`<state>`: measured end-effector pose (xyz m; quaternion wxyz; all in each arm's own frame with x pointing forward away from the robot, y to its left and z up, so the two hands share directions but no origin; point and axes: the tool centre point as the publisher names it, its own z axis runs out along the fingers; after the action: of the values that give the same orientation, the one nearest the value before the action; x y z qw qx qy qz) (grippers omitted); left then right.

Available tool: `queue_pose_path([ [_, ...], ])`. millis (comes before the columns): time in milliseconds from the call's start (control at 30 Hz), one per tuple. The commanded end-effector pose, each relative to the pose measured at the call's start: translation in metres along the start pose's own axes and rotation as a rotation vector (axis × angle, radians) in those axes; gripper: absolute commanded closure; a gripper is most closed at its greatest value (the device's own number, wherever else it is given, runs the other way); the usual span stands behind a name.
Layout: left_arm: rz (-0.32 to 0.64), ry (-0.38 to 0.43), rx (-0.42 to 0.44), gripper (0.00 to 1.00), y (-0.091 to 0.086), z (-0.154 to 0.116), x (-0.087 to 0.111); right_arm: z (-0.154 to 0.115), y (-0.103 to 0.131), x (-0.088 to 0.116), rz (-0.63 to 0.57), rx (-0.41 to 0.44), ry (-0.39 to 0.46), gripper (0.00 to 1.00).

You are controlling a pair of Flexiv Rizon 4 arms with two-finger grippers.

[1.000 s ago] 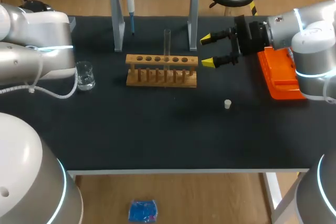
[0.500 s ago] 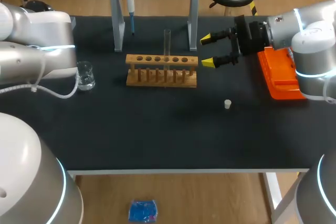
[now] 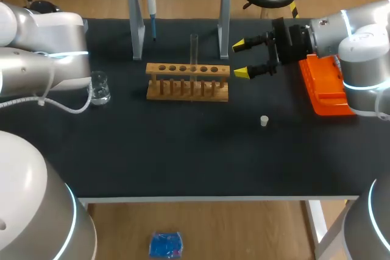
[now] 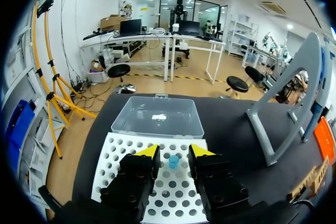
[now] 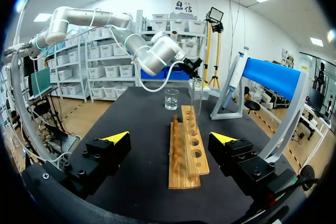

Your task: Invert the test tube, pick up the pipette, mount the tip to pipette, aspirate from beaker and dispense into the tube, eject the tip, return the pipette, and cap with the stopper.

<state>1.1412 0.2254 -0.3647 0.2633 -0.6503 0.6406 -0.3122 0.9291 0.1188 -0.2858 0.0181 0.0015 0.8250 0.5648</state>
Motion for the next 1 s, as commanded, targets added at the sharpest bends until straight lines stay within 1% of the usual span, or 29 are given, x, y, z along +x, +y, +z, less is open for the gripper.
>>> queue_pose_path([
  [33,-0.001,-0.004,-0.002,0.68,-0.0004,0.002,-0.0005,0.0,0.0002,0.0006,-0.001,0.002,-0.002,0.0],
  [133,-0.002,-0.009,-0.003,0.72,-0.0003,0.0019,-0.0015,0.0,0.0002,0.0006,-0.001,0.002,-0.002,0.0],
  [200,-0.002,-0.01,-0.003,0.77,-0.0002,0.0017,-0.0016,0.0,0.0002,0.0006,-0.001,0.002,-0.002,0.0],
  [467,0.021,-0.032,-0.013,0.85,0.0011,0.0021,-0.0024,0.0,0.0002,0.0006,-0.001,0.002,-0.002,0.0],
  [500,0.021,-0.032,-0.014,0.89,0.0013,0.0025,-0.0022,0.0,0.0002,0.0006,-0.001,0.002,-0.002,0.0],
  [567,0.034,-0.041,-0.017,0.92,0.0014,0.0032,-0.0015,0.0,0.0002,0.0006,-0.001,0.002,-0.002,0.0],
  [667,0.033,-0.041,-0.018,1.0,0.0016,0.0035,-0.001,0.0,0.0002,0.0006,-0.001,0.002,-0.002,0.0],
  [1000,0.03,-0.04,-0.021,1.0,0.0022,0.0041,-0.0005,0.0,0.0002,0.0006,-0.001,0.002,-0.002,0.0],
])
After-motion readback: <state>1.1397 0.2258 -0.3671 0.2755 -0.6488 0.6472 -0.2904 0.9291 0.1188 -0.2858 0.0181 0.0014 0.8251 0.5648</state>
